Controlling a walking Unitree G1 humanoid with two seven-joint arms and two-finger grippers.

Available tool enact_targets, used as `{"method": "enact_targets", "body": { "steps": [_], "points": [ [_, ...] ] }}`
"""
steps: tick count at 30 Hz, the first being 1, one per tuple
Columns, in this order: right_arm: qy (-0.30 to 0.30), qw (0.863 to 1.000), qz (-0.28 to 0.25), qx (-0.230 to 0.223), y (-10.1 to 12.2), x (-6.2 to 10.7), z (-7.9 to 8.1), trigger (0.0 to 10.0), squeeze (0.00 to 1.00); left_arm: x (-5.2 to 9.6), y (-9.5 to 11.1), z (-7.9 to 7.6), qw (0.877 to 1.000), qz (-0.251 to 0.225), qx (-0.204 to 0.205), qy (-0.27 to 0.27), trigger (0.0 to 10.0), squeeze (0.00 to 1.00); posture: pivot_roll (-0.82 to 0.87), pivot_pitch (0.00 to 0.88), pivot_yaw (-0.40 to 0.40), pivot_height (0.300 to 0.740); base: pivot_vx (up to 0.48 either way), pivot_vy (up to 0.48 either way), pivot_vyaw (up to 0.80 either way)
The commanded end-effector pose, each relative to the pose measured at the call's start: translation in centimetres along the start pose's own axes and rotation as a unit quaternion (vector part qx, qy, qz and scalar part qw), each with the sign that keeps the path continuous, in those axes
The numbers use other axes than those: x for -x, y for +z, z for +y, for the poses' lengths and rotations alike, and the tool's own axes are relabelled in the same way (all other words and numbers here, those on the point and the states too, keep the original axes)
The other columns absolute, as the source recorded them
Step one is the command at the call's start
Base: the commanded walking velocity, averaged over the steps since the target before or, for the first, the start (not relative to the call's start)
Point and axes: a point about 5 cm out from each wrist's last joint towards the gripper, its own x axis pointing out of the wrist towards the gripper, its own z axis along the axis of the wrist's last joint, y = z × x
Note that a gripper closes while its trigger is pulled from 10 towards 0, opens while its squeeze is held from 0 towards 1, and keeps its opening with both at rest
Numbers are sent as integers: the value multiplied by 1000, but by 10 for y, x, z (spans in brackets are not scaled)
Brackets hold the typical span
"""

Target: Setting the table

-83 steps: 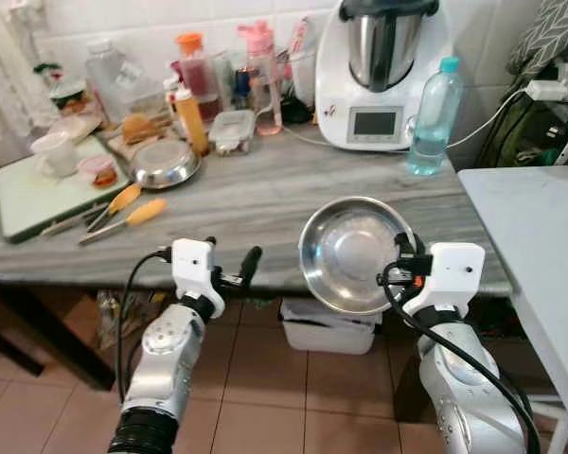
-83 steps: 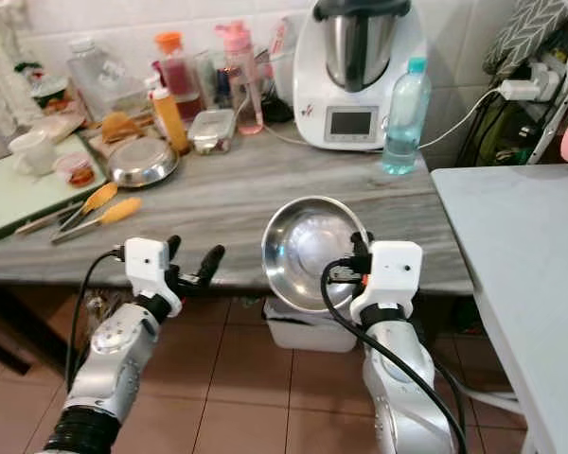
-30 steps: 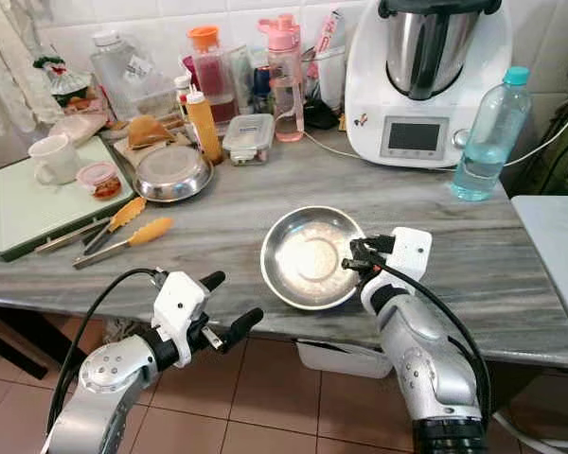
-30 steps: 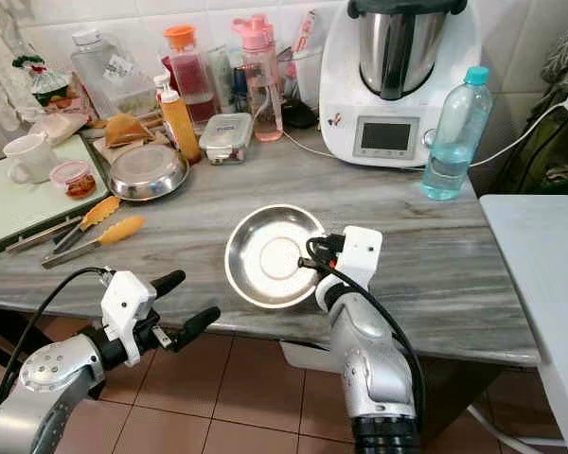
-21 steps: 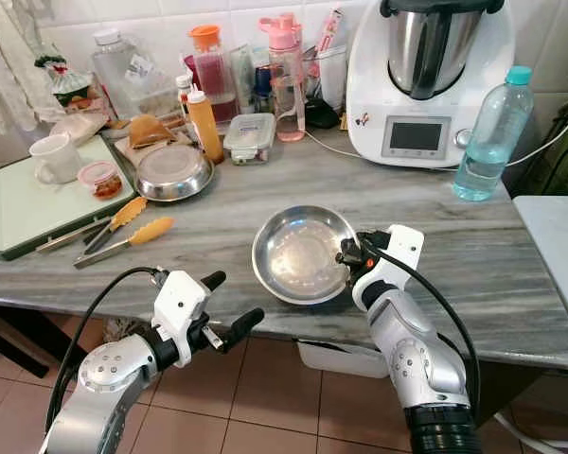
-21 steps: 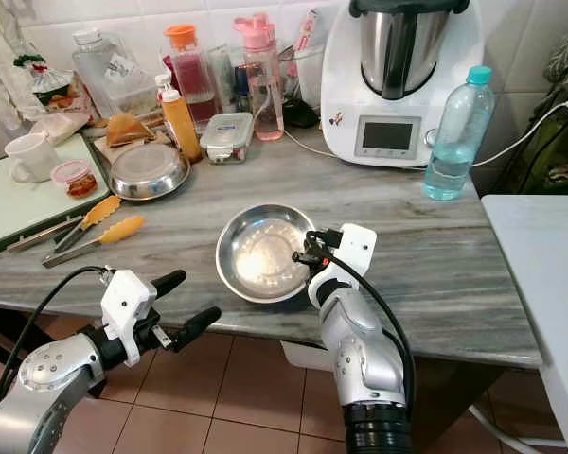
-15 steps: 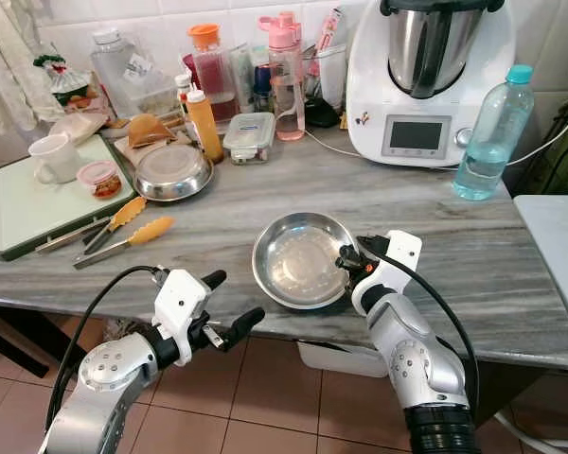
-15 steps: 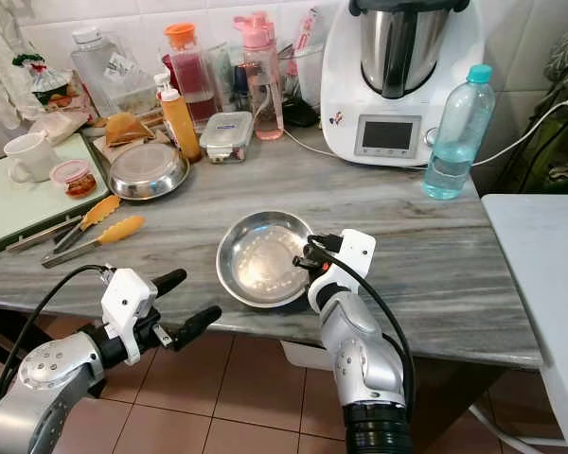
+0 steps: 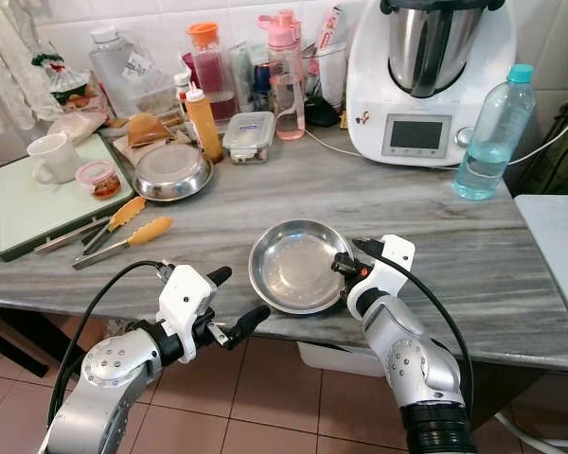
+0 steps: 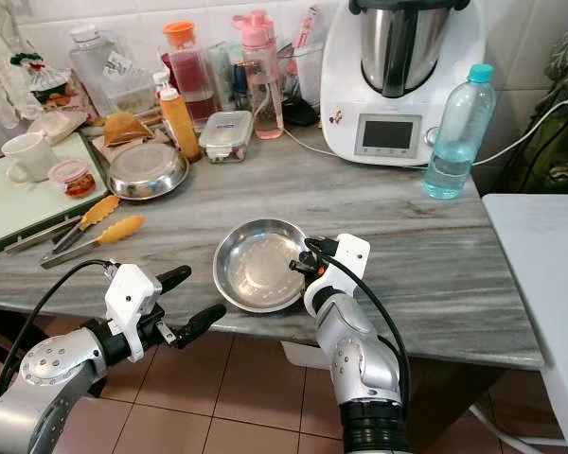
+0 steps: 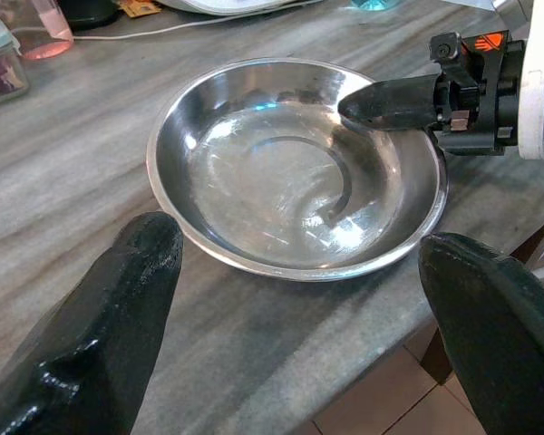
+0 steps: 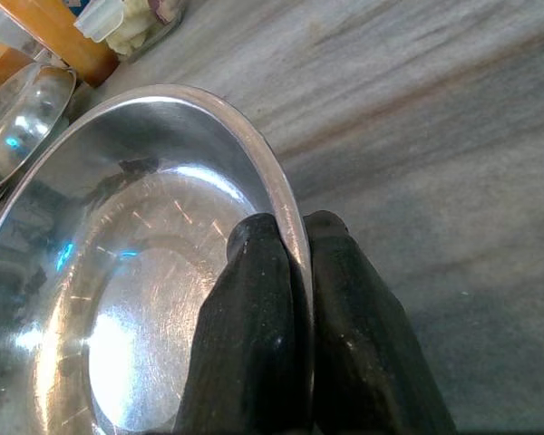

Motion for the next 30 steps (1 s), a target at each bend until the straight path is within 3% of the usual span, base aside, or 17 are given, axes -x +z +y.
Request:
{"method": "enact_targets", "body": {
  "steps": [1,19,23,26,29,30],
  "points": [
    [1,999,27,-27,-17,-1,8,10000,1000,0,-1,2,1000,4,-3,0,10000,0,-39,23,120,740,0,0,0],
    [-18,1000,23,-10,-15,-3,3,10000,1000,-3,-13,-2,1000,10,10,-26,10000,0,-40,13,115,740,0,0,0],
    [-11,999,1,48,-6,-3,5,10000,1000,-3,-15,-1,1000,10,10,-25,10000,0,-41,17,116,740,0,0,0],
    [-19,986,-61,157,13,1,7,10000,1000,-4,-12,-1,1000,3,8,-18,10000,0,-44,13,115,740,0,0,0],
    [-17,985,-82,151,19,4,8,10000,1000,-5,-10,-1,1000,1,7,-18,10000,0,-47,12,115,740,0,0,0],
    [-17,980,-101,172,25,8,7,10000,1000,-7,-8,-1,1000,-4,7,-16,10000,0,-50,11,111,740,0,0,0]
  ]
}}
